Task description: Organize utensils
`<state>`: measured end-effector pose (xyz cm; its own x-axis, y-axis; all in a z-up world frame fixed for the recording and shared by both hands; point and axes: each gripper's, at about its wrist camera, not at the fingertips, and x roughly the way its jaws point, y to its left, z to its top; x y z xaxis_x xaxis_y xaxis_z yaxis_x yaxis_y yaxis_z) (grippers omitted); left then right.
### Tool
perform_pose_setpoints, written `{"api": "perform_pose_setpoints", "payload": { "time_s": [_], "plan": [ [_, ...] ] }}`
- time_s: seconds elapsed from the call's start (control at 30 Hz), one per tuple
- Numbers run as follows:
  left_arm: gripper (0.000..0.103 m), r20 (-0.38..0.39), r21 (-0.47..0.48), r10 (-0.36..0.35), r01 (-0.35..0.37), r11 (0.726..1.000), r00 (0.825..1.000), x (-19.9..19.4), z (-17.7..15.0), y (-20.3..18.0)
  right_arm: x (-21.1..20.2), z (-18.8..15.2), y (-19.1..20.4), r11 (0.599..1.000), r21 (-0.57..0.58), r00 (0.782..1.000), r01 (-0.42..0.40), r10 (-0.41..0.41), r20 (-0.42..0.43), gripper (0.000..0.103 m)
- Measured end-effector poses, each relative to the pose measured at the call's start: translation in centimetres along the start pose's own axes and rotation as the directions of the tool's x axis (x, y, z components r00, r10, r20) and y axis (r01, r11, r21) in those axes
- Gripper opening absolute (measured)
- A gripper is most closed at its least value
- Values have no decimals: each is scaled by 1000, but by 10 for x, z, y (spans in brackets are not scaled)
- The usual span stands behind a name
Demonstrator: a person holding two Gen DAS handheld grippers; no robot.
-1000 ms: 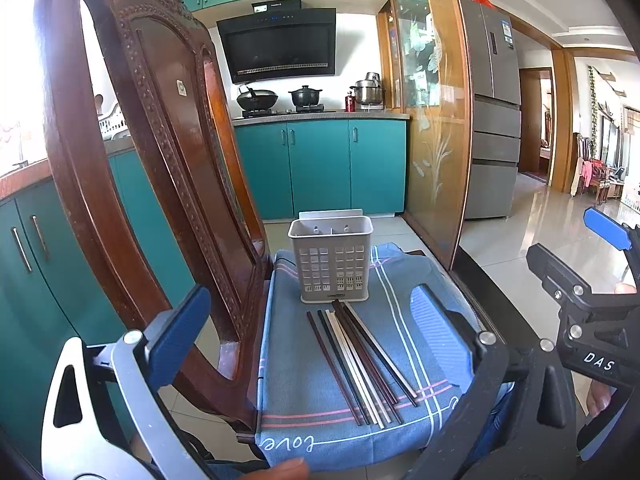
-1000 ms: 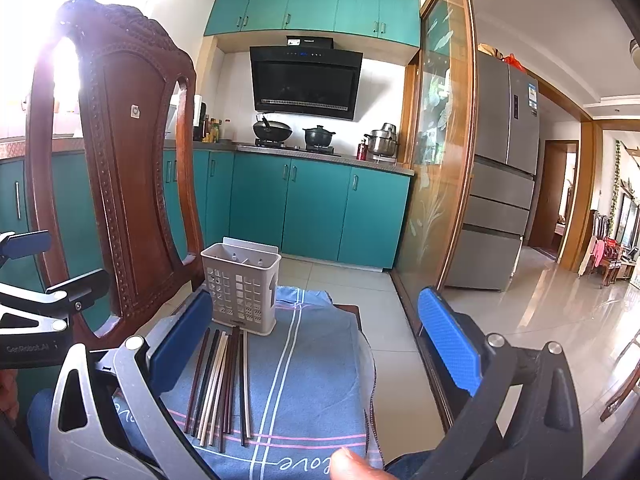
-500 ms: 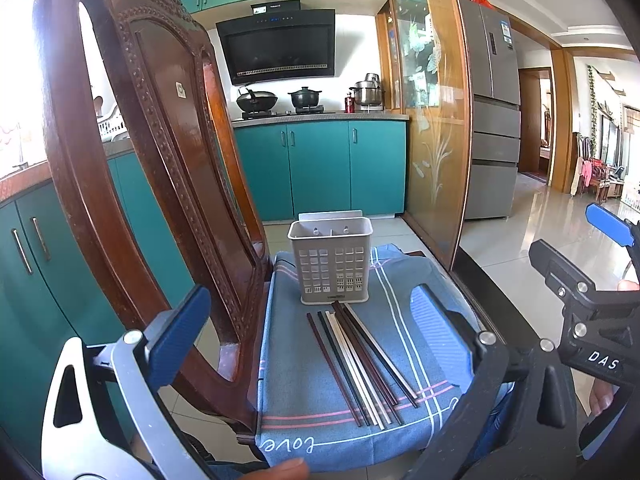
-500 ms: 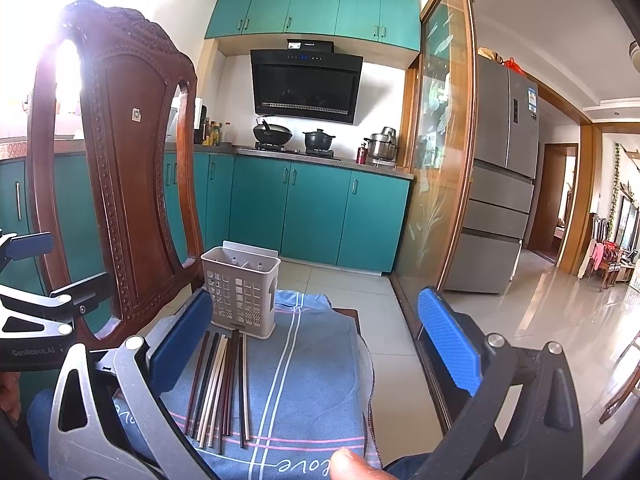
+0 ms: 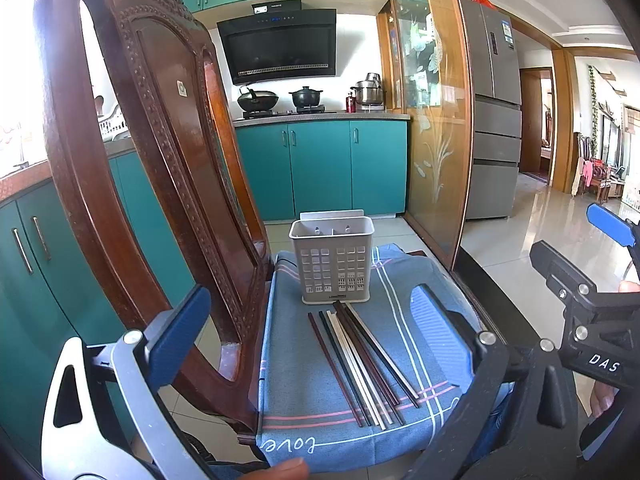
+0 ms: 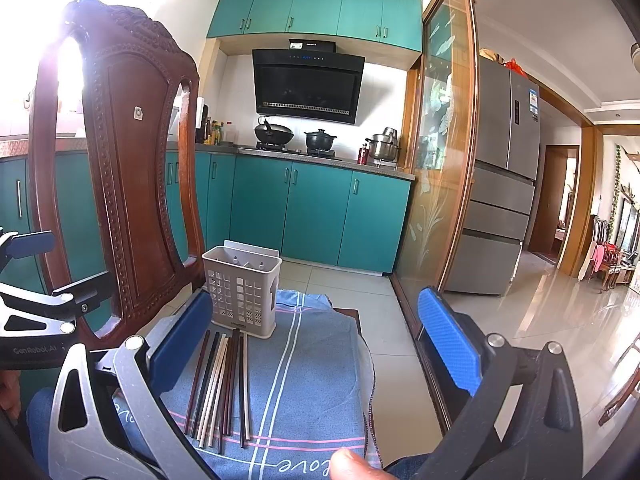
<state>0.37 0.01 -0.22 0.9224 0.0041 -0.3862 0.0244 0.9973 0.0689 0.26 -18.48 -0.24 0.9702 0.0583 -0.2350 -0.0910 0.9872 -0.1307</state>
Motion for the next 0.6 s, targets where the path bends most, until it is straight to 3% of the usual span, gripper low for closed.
{"api": "perform_pose_setpoints", "payload": {
  "time_s": [0.6],
  "plan": [
    [100, -7, -1, 6, -6, 1000, 1000, -2, -1, 1, 5, -1, 3, 1000, -11, 1000, -1, 1, -3, 100]
  ]
}}
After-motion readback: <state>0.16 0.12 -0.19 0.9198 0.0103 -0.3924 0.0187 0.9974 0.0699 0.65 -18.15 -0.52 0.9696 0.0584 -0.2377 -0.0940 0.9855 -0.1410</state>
